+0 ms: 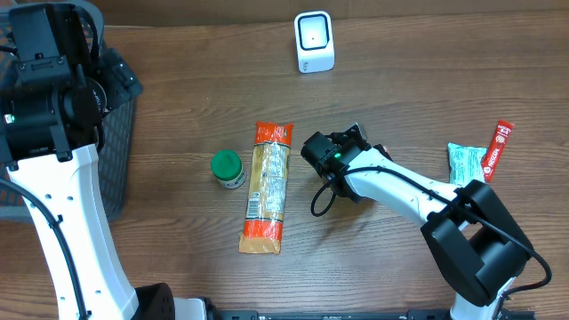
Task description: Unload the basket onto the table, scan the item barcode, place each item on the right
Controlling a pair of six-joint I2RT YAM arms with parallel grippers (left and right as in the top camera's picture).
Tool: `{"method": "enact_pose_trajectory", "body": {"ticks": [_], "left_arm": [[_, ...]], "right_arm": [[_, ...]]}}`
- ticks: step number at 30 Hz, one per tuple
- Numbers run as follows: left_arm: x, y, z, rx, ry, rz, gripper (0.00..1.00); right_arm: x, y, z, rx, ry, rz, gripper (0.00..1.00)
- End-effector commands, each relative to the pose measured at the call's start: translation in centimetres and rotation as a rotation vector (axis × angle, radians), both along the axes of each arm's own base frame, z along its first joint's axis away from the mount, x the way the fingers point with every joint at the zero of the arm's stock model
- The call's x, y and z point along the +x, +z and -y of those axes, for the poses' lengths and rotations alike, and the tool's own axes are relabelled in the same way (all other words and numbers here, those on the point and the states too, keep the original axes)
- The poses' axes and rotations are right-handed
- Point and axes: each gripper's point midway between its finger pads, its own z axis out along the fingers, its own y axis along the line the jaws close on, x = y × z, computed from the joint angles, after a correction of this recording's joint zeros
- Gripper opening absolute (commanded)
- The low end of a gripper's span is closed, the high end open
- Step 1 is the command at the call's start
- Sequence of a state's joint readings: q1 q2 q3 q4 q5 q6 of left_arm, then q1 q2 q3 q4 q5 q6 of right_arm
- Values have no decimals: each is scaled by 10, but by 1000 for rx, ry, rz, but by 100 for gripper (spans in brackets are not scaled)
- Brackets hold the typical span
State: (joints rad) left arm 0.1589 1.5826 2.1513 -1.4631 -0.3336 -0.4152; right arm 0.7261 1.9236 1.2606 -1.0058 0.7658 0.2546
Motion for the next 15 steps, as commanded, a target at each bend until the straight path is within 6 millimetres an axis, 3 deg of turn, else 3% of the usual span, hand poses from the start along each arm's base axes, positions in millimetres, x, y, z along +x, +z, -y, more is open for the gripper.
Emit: {"method": "enact_pose_trajectory", "body": {"ticks": [1, 15], "left_arm": [[1, 2, -4, 15, 6, -1, 100], [1, 2, -4, 15, 6, -1, 100]], "right_arm": [[0, -2, -1, 11, -8, 0, 4], [0, -2, -1, 12, -8, 1, 6]]}}
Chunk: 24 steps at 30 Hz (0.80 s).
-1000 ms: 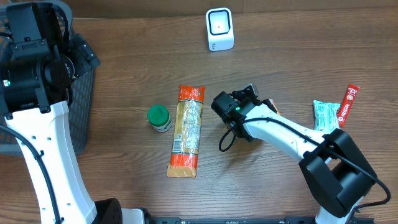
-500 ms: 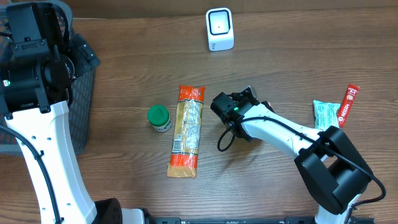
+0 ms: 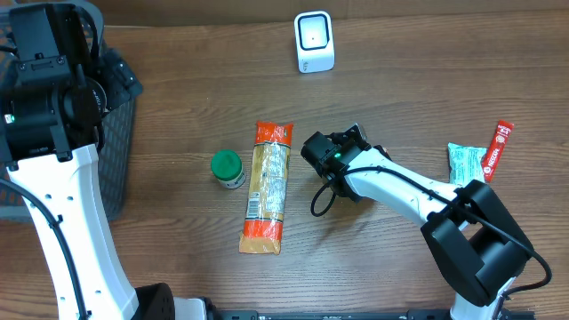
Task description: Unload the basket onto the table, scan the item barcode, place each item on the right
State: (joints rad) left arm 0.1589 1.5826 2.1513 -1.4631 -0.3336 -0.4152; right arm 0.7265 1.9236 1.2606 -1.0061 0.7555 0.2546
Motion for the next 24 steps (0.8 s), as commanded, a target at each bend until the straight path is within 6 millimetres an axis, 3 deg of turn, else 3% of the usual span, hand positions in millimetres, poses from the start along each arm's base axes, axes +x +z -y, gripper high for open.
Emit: {"method": "enact_pose_trajectory", "body": {"ticks": [1, 20, 24], "left_arm": [[1, 2, -4, 15, 6, -1, 100], [1, 2, -4, 15, 6, -1, 100], [1, 2, -4, 15, 6, -1, 100]], "right_arm": [[1, -1, 0, 4, -8, 8, 6], [1, -4, -4, 33, -9, 0, 9], [2, -4, -5, 37, -9, 5, 21]]}}
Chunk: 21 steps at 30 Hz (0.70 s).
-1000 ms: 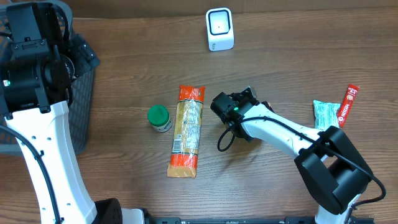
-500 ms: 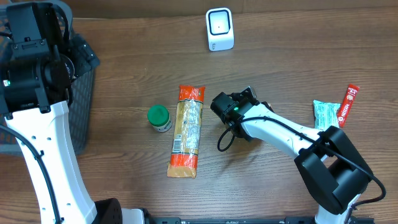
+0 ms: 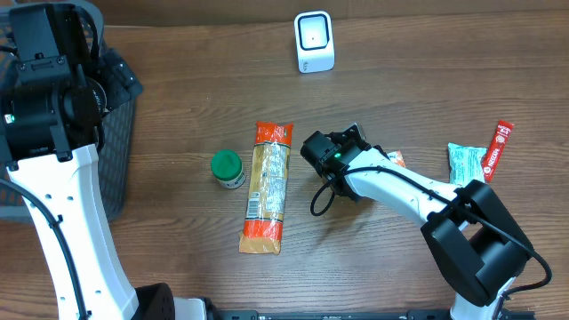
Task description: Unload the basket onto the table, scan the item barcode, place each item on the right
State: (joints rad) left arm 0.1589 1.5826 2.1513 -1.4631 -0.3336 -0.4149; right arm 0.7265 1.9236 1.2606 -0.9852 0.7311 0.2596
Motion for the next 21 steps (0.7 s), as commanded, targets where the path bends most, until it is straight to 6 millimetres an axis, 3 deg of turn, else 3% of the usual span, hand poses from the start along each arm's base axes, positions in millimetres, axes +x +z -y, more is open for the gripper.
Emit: {"method": "enact_pose_trajectory", "body": {"ticks": [1, 3, 8, 13, 17, 21], "left_arm": [[1, 2, -4, 15, 6, -1, 100], [1, 2, -4, 15, 6, -1, 100], [1, 2, -4, 15, 6, -1, 100], [1, 2, -4, 15, 6, -1, 99], [1, 2, -4, 15, 6, -1, 100], [1, 2, -4, 15, 6, -1, 100]], "right_arm": [[2, -1, 0, 5, -5, 5, 26], [4, 0, 3, 10, -20, 9, 32], [10, 6, 12, 125, -139, -36, 36], [17, 4, 25, 401, -298, -189, 38], [9, -3, 25, 714, -331, -396, 38], [10, -3, 49, 883, -401, -446, 38]]}}
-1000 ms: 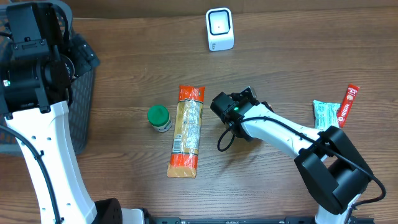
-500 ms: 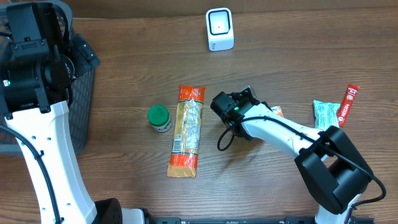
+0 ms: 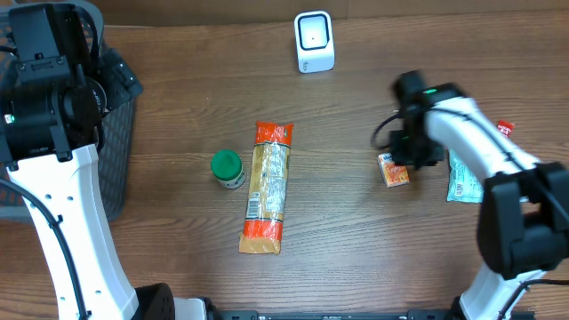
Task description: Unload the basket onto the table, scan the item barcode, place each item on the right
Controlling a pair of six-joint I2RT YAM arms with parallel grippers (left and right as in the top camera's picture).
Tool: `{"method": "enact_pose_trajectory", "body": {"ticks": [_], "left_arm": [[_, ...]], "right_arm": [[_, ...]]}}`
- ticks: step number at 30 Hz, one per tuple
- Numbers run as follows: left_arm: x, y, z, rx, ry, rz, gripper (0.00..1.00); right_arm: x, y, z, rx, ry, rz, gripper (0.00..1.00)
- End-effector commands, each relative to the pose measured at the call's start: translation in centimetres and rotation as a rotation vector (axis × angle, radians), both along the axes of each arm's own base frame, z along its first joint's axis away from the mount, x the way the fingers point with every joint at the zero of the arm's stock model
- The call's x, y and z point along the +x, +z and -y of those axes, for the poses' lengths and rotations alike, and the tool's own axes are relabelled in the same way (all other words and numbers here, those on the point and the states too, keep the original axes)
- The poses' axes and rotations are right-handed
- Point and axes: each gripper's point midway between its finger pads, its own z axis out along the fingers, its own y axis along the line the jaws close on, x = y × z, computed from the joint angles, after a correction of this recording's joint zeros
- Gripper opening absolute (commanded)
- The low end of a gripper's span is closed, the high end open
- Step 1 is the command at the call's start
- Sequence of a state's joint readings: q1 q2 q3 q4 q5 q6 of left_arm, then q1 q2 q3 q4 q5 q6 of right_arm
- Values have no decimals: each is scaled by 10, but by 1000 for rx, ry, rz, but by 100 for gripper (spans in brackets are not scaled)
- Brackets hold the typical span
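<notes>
The white barcode scanner [image 3: 314, 42] stands at the back middle of the table. A small orange box [image 3: 394, 169] lies right of centre. My right gripper [image 3: 412, 157] points down at the box's right edge, touching or almost touching it; the wrist hides its fingers, so I cannot tell whether they grip. A long orange pasta packet [image 3: 267, 187] lies in the middle with a green-lidded jar [image 3: 228, 169] to its left. My left arm [image 3: 49, 98] stands at the far left over the basket, and its fingers do not show.
A dark mesh basket [image 3: 120, 151] sits at the left edge under the left arm. A teal packet [image 3: 462, 173] and a red sachet [image 3: 500, 140] lie at the right, partly under the right arm.
My right arm has swung from beside the pasta packet to the right side of the table. Its gripper is now at the orange box, which lies fully in view. The left arm is unchanged.
At the first two moments my right gripper rested just right of the pasta packet, unmoving. Then a corner of the orange box showed beside the forearm. Now the arm is over on the right with the gripper at that box.
</notes>
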State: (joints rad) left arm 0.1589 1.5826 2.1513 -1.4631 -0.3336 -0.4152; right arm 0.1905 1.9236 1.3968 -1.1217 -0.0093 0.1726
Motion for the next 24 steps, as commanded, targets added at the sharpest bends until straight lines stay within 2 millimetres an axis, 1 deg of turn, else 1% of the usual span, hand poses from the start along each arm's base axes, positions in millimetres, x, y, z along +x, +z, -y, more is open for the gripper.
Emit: {"method": "enact_pose_trajectory", "body": {"ticks": [1, 2, 3, 7, 13, 16, 20, 24], "left_arm": [[1, 2, -4, 15, 6, -1, 100], [1, 2, -4, 15, 6, -1, 100], [1, 2, -4, 15, 6, -1, 100], [1, 2, -4, 15, 6, -1, 99], [1, 2, -4, 15, 6, -1, 100], [1, 2, -4, 15, 6, -1, 100], [1, 2, -4, 15, 6, -1, 100], [1, 2, -4, 15, 6, -1, 100]], "right_arm": [[-4, 5, -11, 250, -5, -28, 38], [-4, 4, -6, 275, -2, -26, 38], [-5, 4, -8, 334, 35, -21, 38], [-7, 9, -19, 466, 102, -4, 37], [-1, 3, -20, 470, 110, 31, 37], [1, -5, -19, 466, 115, 54, 36], [-1, -23, -9, 400, 120, 70, 36], [0, -29, -7, 389, 123, 82, 36]]}}
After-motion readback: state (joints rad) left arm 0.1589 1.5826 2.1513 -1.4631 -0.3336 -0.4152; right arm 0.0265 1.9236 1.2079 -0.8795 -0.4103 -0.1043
